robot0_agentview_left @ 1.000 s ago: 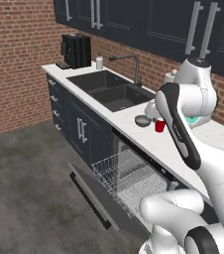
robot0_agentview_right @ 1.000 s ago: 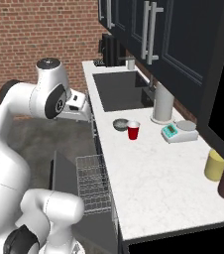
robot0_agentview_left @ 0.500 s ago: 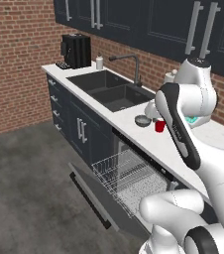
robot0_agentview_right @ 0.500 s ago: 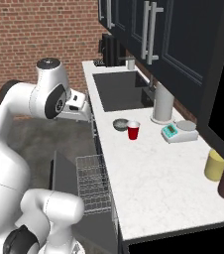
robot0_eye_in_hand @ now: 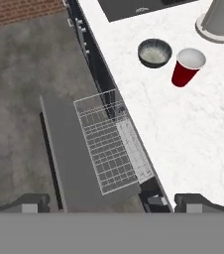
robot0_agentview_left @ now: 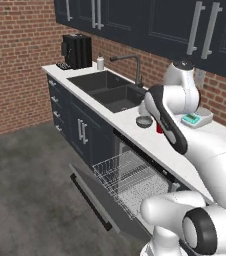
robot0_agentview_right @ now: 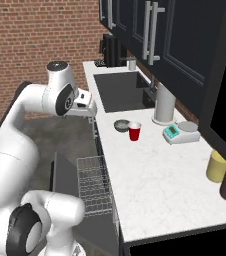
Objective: Pick up the cup and bowl from the counter, place them in the dishwasher, and close the dishwasher door.
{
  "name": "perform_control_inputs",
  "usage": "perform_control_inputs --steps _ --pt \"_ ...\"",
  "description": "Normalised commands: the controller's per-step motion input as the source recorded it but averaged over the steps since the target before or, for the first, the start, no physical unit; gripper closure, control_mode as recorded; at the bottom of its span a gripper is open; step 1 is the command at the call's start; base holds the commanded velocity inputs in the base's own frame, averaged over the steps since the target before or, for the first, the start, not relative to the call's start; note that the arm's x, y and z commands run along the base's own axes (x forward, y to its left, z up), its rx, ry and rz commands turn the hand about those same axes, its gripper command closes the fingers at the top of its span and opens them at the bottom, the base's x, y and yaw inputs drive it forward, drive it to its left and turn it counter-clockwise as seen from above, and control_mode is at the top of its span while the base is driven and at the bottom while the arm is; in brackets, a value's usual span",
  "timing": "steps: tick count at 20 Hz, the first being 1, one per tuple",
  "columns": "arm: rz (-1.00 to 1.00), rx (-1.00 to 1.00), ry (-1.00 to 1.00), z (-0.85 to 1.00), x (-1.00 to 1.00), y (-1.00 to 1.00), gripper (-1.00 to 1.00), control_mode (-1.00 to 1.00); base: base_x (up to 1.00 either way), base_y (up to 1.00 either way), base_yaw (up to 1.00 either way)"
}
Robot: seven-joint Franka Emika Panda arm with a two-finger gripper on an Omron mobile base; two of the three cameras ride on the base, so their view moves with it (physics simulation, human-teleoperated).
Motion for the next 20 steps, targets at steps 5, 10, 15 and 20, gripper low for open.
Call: perform_control_inputs --steps 5,10,15,20 --pt "0.04 -0.15 0.08 -0.59 1.00 -0.30 -1.00 -1.00 0.00 0.00 0.00" --pt "0.11 -0.07 0.12 -0.51 1.00 -0.48 -1.00 -1.00 0.00 0.00 0.00" --pt "0.07 -0.08 0.05 -0.59 0.93 -0.10 -1.00 -1.00 0.00 0.00 0.00" --pt "0.06 -0.06 0.00 -0.12 0.61 -0.23 -1.00 -1.00 0.00 0.00 0.00"
